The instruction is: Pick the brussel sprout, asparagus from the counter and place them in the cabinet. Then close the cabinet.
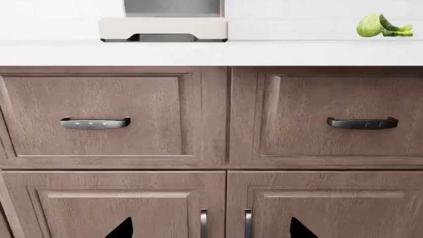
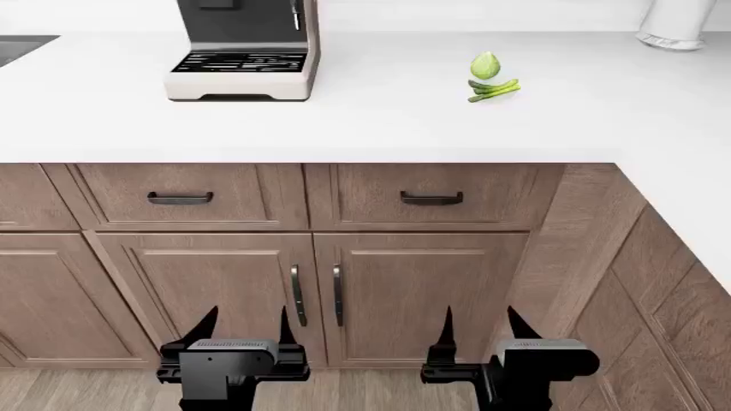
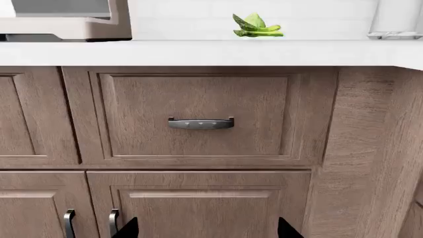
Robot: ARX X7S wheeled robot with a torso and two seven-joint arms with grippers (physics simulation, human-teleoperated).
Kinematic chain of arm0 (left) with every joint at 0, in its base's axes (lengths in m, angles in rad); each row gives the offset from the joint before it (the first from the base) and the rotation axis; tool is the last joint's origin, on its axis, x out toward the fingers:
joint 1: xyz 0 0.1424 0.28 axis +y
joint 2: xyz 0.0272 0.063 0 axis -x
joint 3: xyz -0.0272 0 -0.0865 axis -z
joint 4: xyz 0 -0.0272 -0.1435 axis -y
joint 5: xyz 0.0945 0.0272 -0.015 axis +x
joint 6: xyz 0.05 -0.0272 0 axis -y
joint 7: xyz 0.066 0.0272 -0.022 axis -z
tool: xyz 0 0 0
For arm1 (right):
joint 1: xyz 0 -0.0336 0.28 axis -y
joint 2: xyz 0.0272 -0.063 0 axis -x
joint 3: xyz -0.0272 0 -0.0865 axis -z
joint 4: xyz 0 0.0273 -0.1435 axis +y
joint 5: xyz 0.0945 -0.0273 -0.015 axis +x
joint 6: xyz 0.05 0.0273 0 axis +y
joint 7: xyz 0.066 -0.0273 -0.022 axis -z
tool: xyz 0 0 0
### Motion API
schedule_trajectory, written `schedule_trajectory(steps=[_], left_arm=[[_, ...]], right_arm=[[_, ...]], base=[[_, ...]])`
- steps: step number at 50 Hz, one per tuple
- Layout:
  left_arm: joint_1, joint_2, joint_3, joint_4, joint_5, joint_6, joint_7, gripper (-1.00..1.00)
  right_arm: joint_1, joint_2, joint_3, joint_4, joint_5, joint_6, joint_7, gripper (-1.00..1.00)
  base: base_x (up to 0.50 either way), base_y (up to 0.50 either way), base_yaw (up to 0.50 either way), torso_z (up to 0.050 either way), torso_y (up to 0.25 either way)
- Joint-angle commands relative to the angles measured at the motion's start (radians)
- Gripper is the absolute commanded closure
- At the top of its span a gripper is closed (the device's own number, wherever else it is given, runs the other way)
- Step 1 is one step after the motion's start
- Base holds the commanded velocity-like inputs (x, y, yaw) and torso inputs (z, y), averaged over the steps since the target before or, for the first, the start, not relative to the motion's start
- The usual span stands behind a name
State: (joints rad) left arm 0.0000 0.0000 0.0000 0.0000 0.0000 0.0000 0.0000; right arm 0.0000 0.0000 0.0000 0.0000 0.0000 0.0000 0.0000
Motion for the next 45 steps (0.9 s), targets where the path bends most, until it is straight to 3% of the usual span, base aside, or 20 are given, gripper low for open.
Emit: schedule_trajectory(steps=[1, 13, 20, 33, 45], left_arm=[[0.001, -0.015, 0.018, 0.000, -0.018, -0.002, -0.019, -1.00], [-0.016, -0.060, 0.072, 0.050, -0.036, -0.048, -0.044, -1.00], [-0.136, -0.082, 0.120, 0.150, 0.016, -0.205, -0.049, -1.00], [-0.282, -0.124, 0.105, 0.399, -0.039, -0.445, -0.016, -1.00], [-0.338, -0.146, 0.084, 0.518, -0.083, -0.555, -0.008, -1.00]], right_arm=[[-0.002, 0.016, -0.023, -0.006, 0.016, 0.002, 0.015, -1.00], [0.019, 0.054, -0.075, -0.104, 0.068, 0.100, 0.024, -1.00], [0.108, 0.090, -0.112, -0.198, 0.026, 0.248, 0.037, -1.00], [0.272, 0.129, -0.126, -0.419, 0.042, 0.534, 0.021, -1.00], [0.340, 0.136, -0.111, -0.566, 0.079, 0.663, 0.026, -1.00]], base=[[0.00, 0.00, 0.00, 0.000, 0.000], [0.00, 0.00, 0.00, 0.000, 0.000], [0.00, 0.00, 0.00, 0.000, 0.000], [0.00, 0.00, 0.00, 0.000, 0.000], [0.44, -0.06, 0.00, 0.000, 0.000]])
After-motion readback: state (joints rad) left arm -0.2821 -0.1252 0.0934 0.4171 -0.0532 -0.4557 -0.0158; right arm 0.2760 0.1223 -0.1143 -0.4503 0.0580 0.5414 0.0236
